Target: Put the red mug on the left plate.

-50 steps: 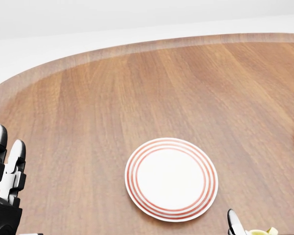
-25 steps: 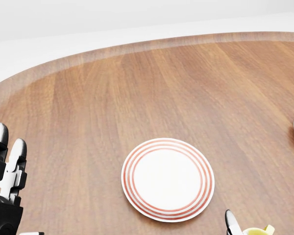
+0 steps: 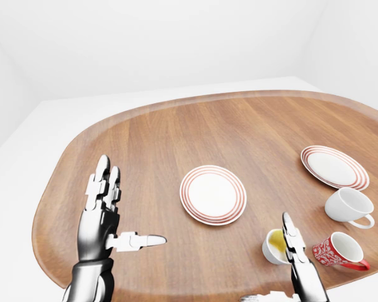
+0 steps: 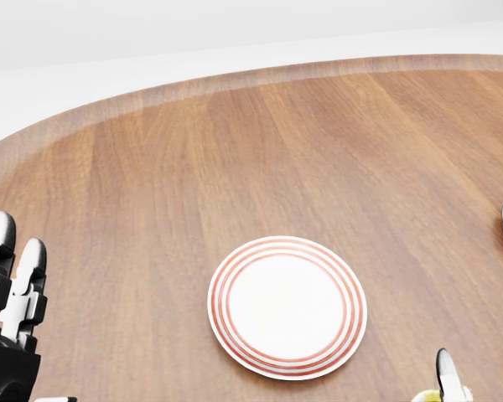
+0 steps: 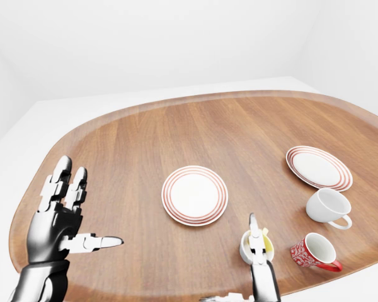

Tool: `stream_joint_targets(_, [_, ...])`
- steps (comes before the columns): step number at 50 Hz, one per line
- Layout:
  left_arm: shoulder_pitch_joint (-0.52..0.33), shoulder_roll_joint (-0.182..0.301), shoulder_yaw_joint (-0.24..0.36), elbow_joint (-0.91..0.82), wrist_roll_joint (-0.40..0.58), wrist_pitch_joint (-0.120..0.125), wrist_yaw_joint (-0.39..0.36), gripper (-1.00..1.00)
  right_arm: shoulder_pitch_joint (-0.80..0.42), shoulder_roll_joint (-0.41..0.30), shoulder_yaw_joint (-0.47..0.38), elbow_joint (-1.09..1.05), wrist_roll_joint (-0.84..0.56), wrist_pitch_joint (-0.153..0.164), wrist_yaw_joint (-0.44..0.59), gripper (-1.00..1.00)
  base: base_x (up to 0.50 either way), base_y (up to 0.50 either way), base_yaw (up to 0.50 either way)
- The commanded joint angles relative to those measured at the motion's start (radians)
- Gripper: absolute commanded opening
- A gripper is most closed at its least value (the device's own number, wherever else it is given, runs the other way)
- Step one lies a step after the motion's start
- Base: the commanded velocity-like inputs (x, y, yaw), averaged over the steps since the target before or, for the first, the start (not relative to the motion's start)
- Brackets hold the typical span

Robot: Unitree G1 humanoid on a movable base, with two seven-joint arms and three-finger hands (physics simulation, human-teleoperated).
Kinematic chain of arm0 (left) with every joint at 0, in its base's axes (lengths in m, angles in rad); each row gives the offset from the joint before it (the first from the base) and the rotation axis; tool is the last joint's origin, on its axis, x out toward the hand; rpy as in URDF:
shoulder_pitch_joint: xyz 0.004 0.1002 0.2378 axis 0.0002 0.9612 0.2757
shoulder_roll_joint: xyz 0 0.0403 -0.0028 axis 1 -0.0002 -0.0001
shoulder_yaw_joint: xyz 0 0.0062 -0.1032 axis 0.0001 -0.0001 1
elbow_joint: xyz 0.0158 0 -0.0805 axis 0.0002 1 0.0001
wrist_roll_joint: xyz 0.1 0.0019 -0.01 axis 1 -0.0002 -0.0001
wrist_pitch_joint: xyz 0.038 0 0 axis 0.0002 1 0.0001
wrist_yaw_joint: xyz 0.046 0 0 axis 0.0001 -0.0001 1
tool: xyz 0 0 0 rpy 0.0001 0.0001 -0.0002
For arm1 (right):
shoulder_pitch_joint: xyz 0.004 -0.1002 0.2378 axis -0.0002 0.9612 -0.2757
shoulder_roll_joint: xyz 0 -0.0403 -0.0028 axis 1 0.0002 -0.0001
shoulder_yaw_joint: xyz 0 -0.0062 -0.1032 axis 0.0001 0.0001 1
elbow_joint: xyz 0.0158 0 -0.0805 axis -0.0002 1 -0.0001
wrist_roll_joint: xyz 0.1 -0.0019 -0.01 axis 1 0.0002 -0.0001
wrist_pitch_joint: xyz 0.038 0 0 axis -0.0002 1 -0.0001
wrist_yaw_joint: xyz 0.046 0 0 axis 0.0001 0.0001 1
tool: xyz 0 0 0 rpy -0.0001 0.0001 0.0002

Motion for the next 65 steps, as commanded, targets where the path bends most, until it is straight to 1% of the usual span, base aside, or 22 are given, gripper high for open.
stream_joint_targets(1, [-0.004, 0.002, -0.005, 0.009, 0.004, -0.001, 0.007, 1.00, -0.037, 0.210, -0.124, 0.000, -0.359, 0.131, -0.128, 1.00, 0.00, 0.00, 0.00])
stream_joint_targets(2, [-0.004, 0.002, -0.004, 0.011, 0.003, -0.002, 0.008, 1.00, -0.049, 0.224, -0.118, 0.006, -0.397, 0.174, -0.141, 1.00, 0.00, 0.00, 0.00])
stream_joint_targets(3, [-0.003, 0.002, -0.004, 0.013, 0.002, -0.004, 0.008, 1.00, -0.057, 0.230, -0.116, 0.011, -0.420, 0.174, -0.156, 1.00, 0.00, 0.00, 0.00])
stream_joint_targets(4, [-0.002, 0.002, -0.004, 0.014, 0.002, -0.006, 0.008, 1.00, -0.089, 0.228, -0.135, -0.033, -0.451, 0.174, -0.115, 1.00, 0.00, 0.00, 0.00])
stream_joint_targets(5, [-0.001, 0.002, -0.004, 0.014, 0.002, -0.008, 0.008, 1.00, -0.314, 0.166, -0.283, -0.242, -0.525, 0.174, 0.218, 1.00, 0.00, 0.00, 0.00])
stream_joint_targets(6, [0.000, 0.002, -0.006, 0.012, 0.004, -0.010, 0.008, 1.00, -0.405, 0.155, -0.323, -0.274, -0.628, 0.174, 0.345, 1.00, 0.00, 0.00, 0.00])
stream_joint_targets(7, [0.001, 0.002, -0.009, 0.009, 0.006, -0.010, 0.009, 1.00, -0.438, 0.159, -0.433, -0.295, -0.601, 0.174, 0.433, 1.00, 0.00, 0.00, 0.00])
stream_joint_targets(9, [-0.002, 0.003, -0.017, 0.005, 0.015, -0.003, 0.014, 1.00, -0.502, 0.160, -0.560, -0.333, -0.661, 0.174, 0.630, 1.00, 0.00, 0.00, 0.00])
stream_joint_targets(11, [-0.004, 0.005, -0.023, 0.004, 0.019, 0.000, 0.018, 1.00, -0.536, 0.195, -0.630, -0.334, -0.740, 0.174, 0.733, 1.00, 0.00, 0.00, 0.00])
stream_joint_targets(14, [-0.012, 0.009, -0.031, -0.003, 0.025, 0.011, 0.029, 1.00, -0.575, 0.184, -0.716, -0.306, -0.823, 0.174, 0.872, 1.00, 0.00, 0.00, 0.00])
stream_joint_targets(18, [-0.026, 0.014, -0.033, -0.010, 0.025, 0.032, 0.039, 1.00, -0.624, 0.183, -0.751, -0.227, -0.934, 0.174, 0.872, 1.00, 0.00, 0.00, 0.00])
stream_joint_targets(20, [-0.037, 0.016, -0.035, -0.013, 0.029, 0.046, 0.044, 1.00, -0.658, 0.150, -0.769, -0.150, -0.994, 0.174, 0.872, 1.00, 0.00, 0.00, 0.00])
stream_joint_targets(26, [-0.060, 0.022, -0.046, -0.016, 0.040, 0.073, 0.058, 1.00, -0.695, 0.068, -0.854, -0.032, -0.969, 0.174, 0.872, 1.00, 0.00, 0.00, 0.00])
stream_joint_targets(27, [-0.070, 0.023, -0.050, -0.020, 0.045, 0.087, 0.064, 1.00, -0.668, 0.045, -0.877, 0.023, -0.968, 0.174, 0.872, 1.00, 0.00, 0.00, 0.00])
stream_joint_targets(31, [-0.083, 0.027, -0.057, -0.023, 0.051, 0.105, 0.074, 1.00, -0.661, 0.034, -0.944, 0.082, -0.964, 0.174, 0.872, 1.00, 0.00, 0.00, 0.00])
stream_joint_targets(34, [-0.086, 0.030, -0.066, -0.022, 0.056, 0.107, 0.080, 1.00, -0.653, 0.010, -1.018, 0.104, -0.924, 0.174, 0.872, 1.00, 0.00, 0.00, 0.00])
stream_joint_targets(38, [-0.087, 0.033, -0.073, -0.018, 0.059, 0.107, 0.084, 1.00, -0.663, -0.015, -1.063, 0.141, -0.890, 0.174, 0.872, 1.00, 0.00, 0.00, 0.00])
stream_joint_targets(39, [-0.091, 0.034, -0.075, -0.019, 0.061, 0.116, 0.086, 1.00, -0.666, -0.030, -1.070, 0.176, -0.885, 0.174, 0.872, 1.00, 0.00, 0.00, 0.00])
stream_joint_targets(47, [-0.096, 0.038, -0.081, -0.019, 0.068, 0.121, 0.093, 1.00, -0.696, -0.110, -1.082, 0.325, -0.866, 0.174, 0.872, 1.00, 0.00, 0.00, 0.00])
stream_joint_targets(55, [-0.094, 0.039, -0.090, -0.016, 0.075, 0.117, 0.096, 1.00, -0.689, -0.142, -1.087, 0.439, -0.828, 0.174, 0.872, 1.00, 0.00, 0.00, 0.00])
stream_joint_targets(59, [-0.102, 0.040, -0.095, -0.016, 0.079, 0.127, 0.101, 1.00, -0.685, -0.157, -1.083, 0.511, -0.783, 0.174, 0.872, 1.00, 0.00, 0.00, 0.00])
stream_joint_targets(65, [-0.094, 0.037, -0.086, 0.005, 0.077, 0.113, 0.116, 1.00, -0.697, -0.199, -1.078, 0.563, -0.740, 0.174, 0.872, 1.00, 0.00, 0.00, 0.00])
